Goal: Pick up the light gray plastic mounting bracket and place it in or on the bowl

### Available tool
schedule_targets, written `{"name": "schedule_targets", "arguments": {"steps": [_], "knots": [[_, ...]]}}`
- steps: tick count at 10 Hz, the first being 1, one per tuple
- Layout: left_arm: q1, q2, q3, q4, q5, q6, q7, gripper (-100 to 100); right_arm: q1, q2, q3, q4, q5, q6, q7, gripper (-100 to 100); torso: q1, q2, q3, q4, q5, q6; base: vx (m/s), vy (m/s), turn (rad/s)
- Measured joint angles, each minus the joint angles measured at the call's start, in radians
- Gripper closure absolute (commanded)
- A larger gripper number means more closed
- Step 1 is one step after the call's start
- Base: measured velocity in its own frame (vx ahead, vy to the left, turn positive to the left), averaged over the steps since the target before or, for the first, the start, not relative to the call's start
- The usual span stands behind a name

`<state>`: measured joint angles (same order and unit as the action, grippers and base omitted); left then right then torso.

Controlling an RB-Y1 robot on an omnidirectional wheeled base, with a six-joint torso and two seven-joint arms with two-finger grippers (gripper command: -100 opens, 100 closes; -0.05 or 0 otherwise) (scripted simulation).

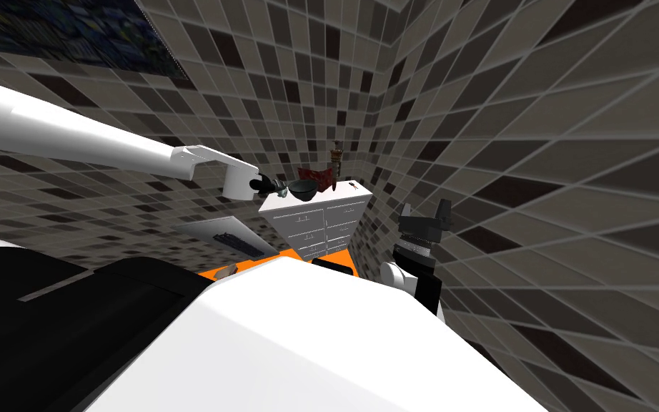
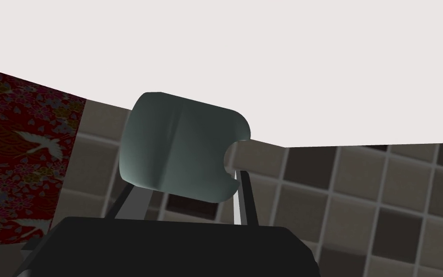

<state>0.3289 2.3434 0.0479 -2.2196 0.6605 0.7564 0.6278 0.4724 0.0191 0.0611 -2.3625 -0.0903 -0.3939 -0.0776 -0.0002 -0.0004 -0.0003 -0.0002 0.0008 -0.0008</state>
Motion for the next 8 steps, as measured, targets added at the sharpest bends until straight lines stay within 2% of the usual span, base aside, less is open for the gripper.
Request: {"name": "schedule_targets", "arguments": {"steps": [1, 2, 4, 5, 6, 7, 8], "knots": [[0.000, 0.000, 0.000, 0.000, 0.000, 0.000, 0.000, 0, 0.000, 0.000, 0.000, 0.000, 0.000, 0.000, 0.000, 0, 0.000, 0.000, 0.000, 0.000, 0.000, 0.000, 0.000, 0.000, 0.000], [0.000, 0.000, 0.000, 0.000, 0.000, 0.000, 0.000, 100, 0.000, 0.000, 0.000, 0.000, 0.000, 0.000, 0.000, 0, 0.000, 0.000, 0.000, 0.000, 0.000, 0.000, -0.029, 0.004, 0.075], [-0.031, 0.030, -0.001, -0.025, 0.027, 0.001, 0.007, 100, 0.000, 0.000, 0.000, 0.000, 0.000, 0.000, 0.000, 0, -0.001, 0.004, 0.003, 0.001, 0.000, -0.001, -0.042, 0.000, 0.053], [-0.032, 0.031, -0.001, -0.027, 0.029, 0.002, 0.008, 0, 0.000, 0.000, 0.000, 0.000, 0.000, 0.000, 0.000, 0, 0.000, 0.003, 0.002, 0.001, 0.000, -0.001, 0.000, 0.000, 0.000], [-0.032, 0.031, -0.001, -0.027, 0.029, 0.002, 0.008, 100, 0.000, 0.000, 0.000, 0.000, 0.000, 0.000, 0.000, 0, 0.000, 0.002, 0.001, 0.001, 0.000, 0.000, -0.011, 0.005, 0.058], [-0.034, 0.041, 0.013, -0.030, 0.041, 0.006, 0.012, 100, 0.000, 0.000, 0.000, 0.000, 0.000, 0.000, 0.000, 0, 0.000, 0.002, 0.001, 0.001, 0.000, 0.000, -0.018, 0.010, 0.054], [-0.056, 0.055, 0.016, -0.029, 0.069, 0.004, 0.007, 100, 0.000, 0.000, 0.000, 0.000, 0.000, 0.000, 0.000, 0, 0.000, 0.002, 0.002, 0.001, 0.000, -0.001, -0.029, 0.015, 0.078]]}}
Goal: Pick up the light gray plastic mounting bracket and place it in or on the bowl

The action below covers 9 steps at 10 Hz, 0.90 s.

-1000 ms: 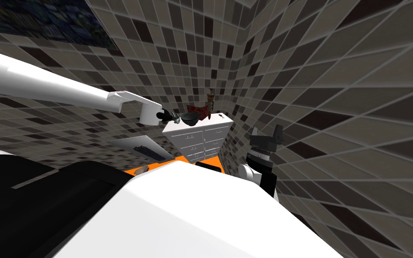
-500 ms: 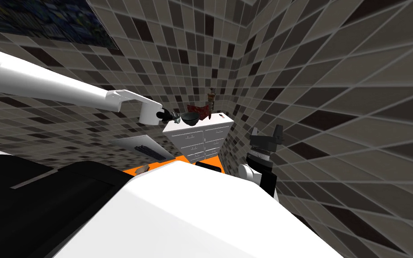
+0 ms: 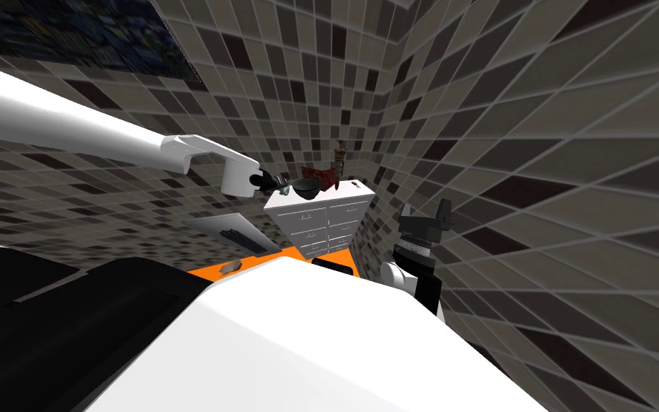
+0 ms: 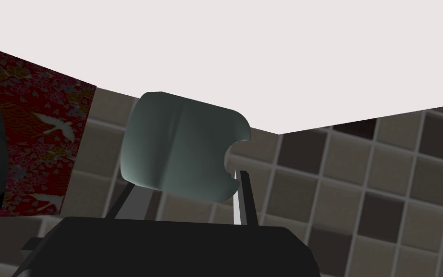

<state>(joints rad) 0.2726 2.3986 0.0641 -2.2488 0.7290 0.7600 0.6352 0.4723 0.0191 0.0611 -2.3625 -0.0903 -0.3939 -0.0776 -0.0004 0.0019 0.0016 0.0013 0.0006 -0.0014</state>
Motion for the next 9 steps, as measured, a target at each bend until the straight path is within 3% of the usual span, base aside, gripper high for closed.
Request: {"name": "schedule_targets", "arguments": {"steps": [5, 7, 9], "knots": [[-0.061, 0.072, 0.083, -0.001, 0.116, 0.008, 0.016, 100, 0.000, 0.000, 0.000, 0.000, 0.000, 0.000, 0.000, 0, 0.001, 0.003, 0.002, 0.001, 0.001, 0.000, -0.033, 0.017, 0.075], [-0.086, 0.093, 0.107, -0.009, 0.149, 0.016, 0.025, 100, 0.000, 0.000, 0.000, 0.000, 0.000, 0.000, 0.000, 0, 0.001, 0.003, 0.002, 0.001, 0.001, 0.000, -0.026, 0.019, 0.082], [-0.124, 0.124, 0.126, -0.002, 0.212, 0.011, 0.014, 100, 0.000, 0.000, 0.000, 0.000, 0.000, 0.000, 0.000, 0, 0.001, 0.003, 0.002, 0.001, 0.001, 0.000, -0.025, 0.018, 0.059]]}}
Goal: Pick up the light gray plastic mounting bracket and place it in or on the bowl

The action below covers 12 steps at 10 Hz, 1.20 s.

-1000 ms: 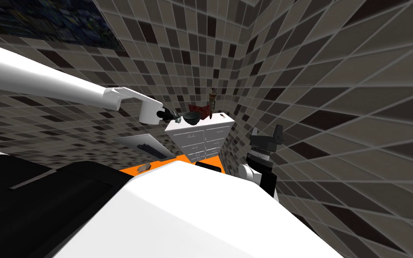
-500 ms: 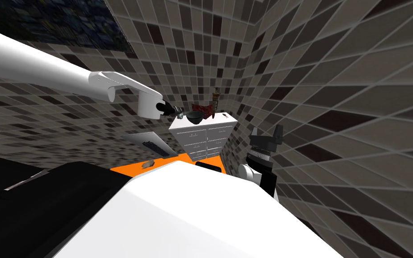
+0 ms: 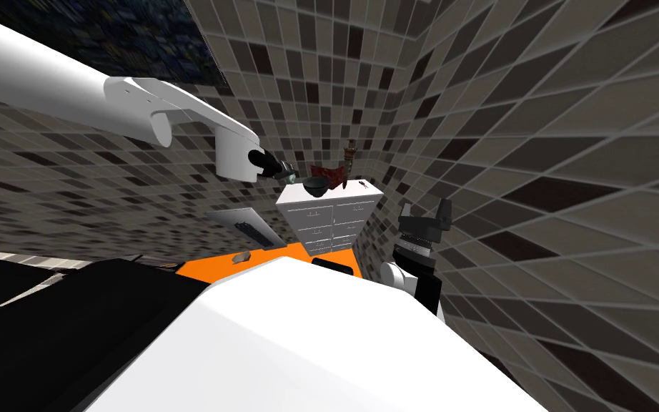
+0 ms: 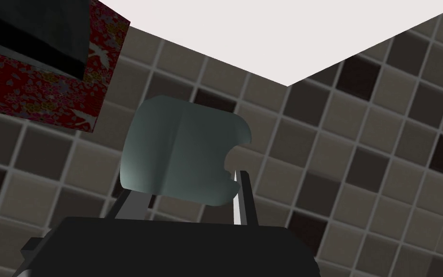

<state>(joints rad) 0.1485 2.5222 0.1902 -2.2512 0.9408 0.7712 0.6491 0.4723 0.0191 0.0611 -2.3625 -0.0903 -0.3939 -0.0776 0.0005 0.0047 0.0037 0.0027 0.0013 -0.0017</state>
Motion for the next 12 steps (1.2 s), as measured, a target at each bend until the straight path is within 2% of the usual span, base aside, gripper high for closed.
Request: {"name": "schedule_targets", "arguments": {"steps": [2, 4, 6, 9, 12], "knots": [[-0.036, 0.023, 0.018, -0.011, 0.046, 0.008, -0.003, 100, 0.000, 0.000, 0.000, 0.000, 0.000, 0.000, 0.000, 0, -0.001, 0.000, 0.000, 0.000, 0.000, 0.000, -0.020, 0.010, 0.058], [-0.051, 0.054, 0.044, -0.008, 0.092, 0.010, -0.005, 100, 0.000, 0.000, 0.000, 0.000, 0.000, 0.000, 0.000, 0, -0.002, -0.001, -0.001, -0.001, -0.001, 0.000, -0.010, 0.000, 0.047], [-0.081, 0.078, 0.054, -0.014, 0.141, 0.010, -0.018, 100, 0.000, 0.000, 0.000, 0.000, 0.000, 0.000, 0.000, 0, -0.003, -0.002, -0.002, -0.001, -0.001, 0.000, 0.004, -0.014, 0.038], [-0.109, 0.129, 0.072, 0.002, 0.236, -0.005, -0.064, 100, 0.000, 0.000, 0.000, 0.000, 0.000, 0.000, 0.000, 0, -0.006, -0.004, -0.003, -0.002, -0.003, 0.001, 0.021, -0.032, 0.015], [-0.126, 0.169, 0.078, 0.011, 0.311, -0.020, -0.110, 100, 0.000, 0.000, 0.000, 0.000, 0.000, 0.000, 0.000, 0, -0.006, -0.006, -0.004, -0.003, -0.003, 0.001, 0.026, -0.034, 0.000]]}}
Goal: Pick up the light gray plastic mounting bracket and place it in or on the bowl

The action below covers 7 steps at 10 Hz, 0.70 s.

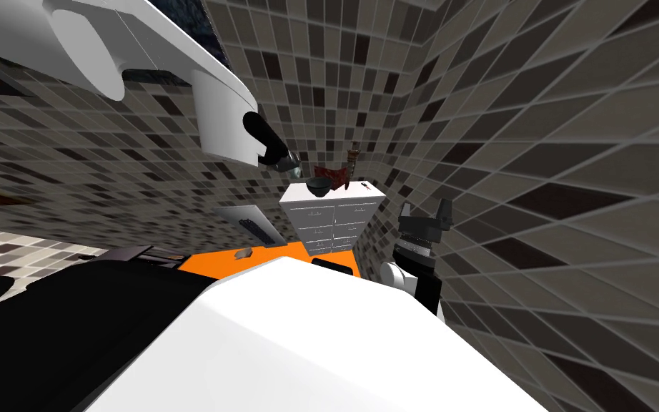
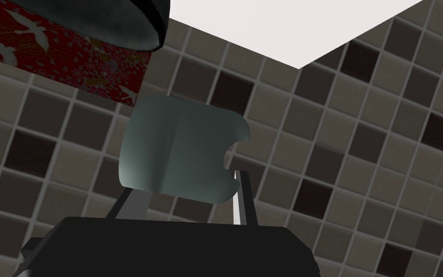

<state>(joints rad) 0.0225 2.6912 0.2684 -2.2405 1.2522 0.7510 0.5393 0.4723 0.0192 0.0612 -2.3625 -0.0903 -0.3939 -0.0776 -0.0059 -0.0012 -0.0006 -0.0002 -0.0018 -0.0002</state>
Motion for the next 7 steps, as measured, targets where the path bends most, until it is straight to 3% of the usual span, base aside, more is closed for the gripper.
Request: {"name": "schedule_targets", "arguments": {"steps": [7], "knots": [[-0.037, 0.092, -0.004, 0.027, 0.188, -0.046, -0.130, 100, 0.000, 0.000, 0.000, 0.000, 0.000, 0.000, 0.000, 0, -0.001, -0.001, 0.000, 0.000, 0.000, 0.000, 0.037, -0.047, -0.012]]}}
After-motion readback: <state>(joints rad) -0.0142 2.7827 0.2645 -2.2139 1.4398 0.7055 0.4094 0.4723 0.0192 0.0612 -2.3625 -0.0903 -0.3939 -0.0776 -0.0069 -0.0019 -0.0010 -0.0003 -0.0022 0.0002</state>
